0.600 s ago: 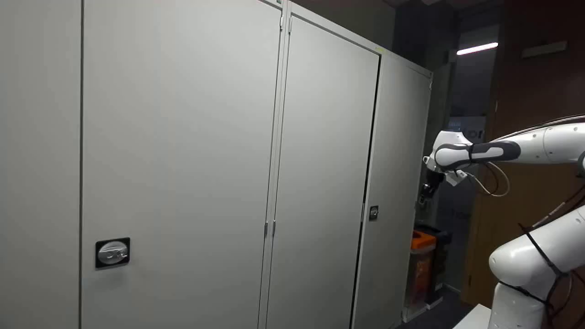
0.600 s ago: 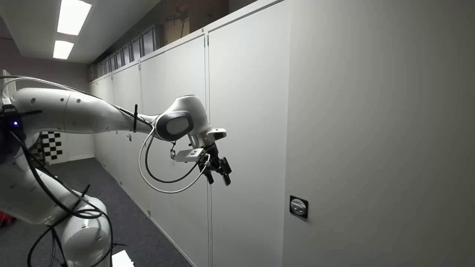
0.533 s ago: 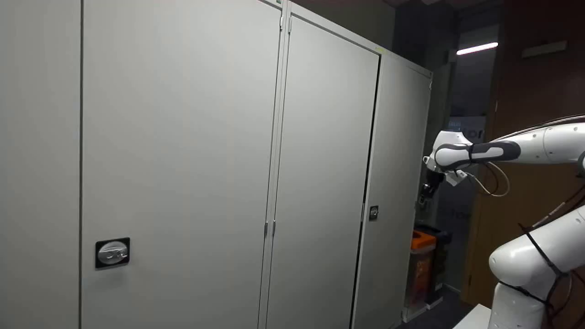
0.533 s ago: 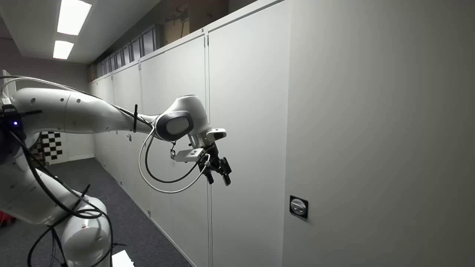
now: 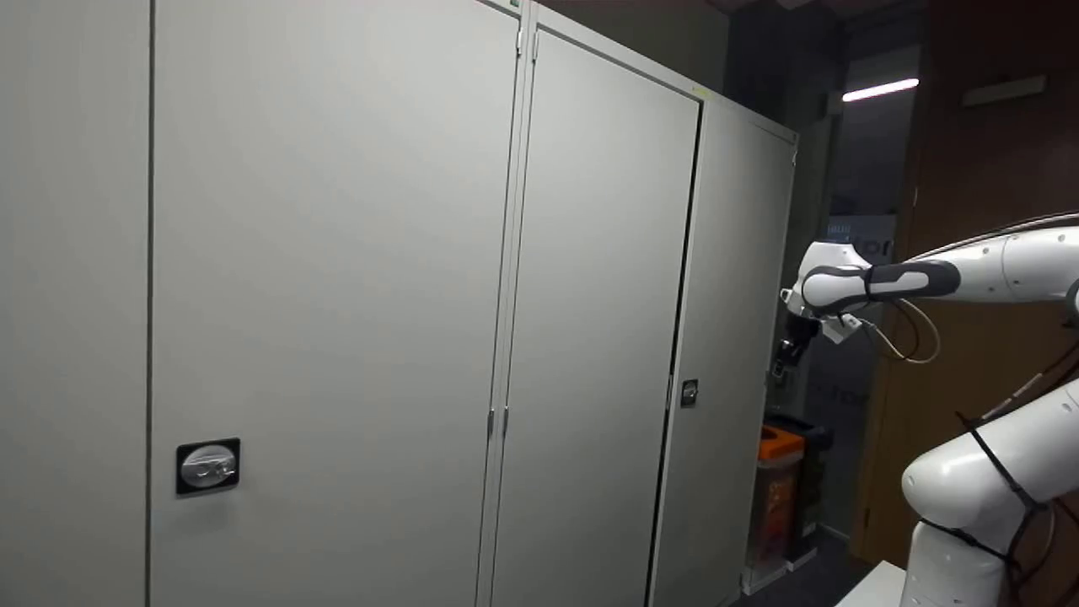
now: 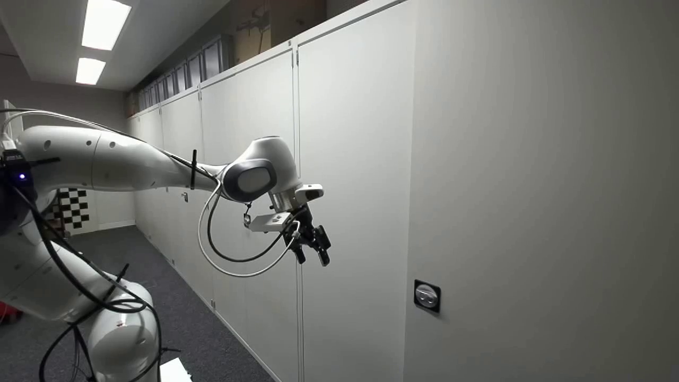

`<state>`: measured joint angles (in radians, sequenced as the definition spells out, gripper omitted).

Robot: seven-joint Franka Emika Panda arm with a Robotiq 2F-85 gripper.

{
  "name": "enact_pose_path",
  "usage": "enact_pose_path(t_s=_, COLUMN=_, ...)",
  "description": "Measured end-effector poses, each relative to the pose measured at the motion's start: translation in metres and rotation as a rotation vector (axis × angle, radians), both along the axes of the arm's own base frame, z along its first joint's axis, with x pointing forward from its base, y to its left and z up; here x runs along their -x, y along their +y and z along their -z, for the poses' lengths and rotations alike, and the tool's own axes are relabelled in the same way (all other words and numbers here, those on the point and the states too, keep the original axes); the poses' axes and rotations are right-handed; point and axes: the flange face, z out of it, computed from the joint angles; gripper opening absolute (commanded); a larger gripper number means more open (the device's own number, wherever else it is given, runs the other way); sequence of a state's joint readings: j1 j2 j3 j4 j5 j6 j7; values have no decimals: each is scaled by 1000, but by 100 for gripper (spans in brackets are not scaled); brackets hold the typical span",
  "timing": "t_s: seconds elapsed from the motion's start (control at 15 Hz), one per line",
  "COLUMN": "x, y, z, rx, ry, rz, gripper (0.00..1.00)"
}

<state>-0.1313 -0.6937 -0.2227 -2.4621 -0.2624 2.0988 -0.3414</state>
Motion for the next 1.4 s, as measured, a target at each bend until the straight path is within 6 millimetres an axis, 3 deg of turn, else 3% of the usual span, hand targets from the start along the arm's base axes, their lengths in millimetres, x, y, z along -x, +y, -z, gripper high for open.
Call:
enact_pose_path(t_s=0.27, x=1, y=-11, z=6, rx=-49, ry=-8, rz=118, gripper=100)
enact_pose_path(t_s=0.8, x=14, y=-104, z=44, rx=-303, ry=-30, rz=493, gripper=100)
enact_pose_path(t_s=1.07, x=-9, y=-125, z=57, rx=-488, ry=-137, rz=617, gripper=100)
enact_pose_path(t_s=1.4, x=-46, y=-128, z=77, rx=-684, ry=-317, rz=716, gripper=100)
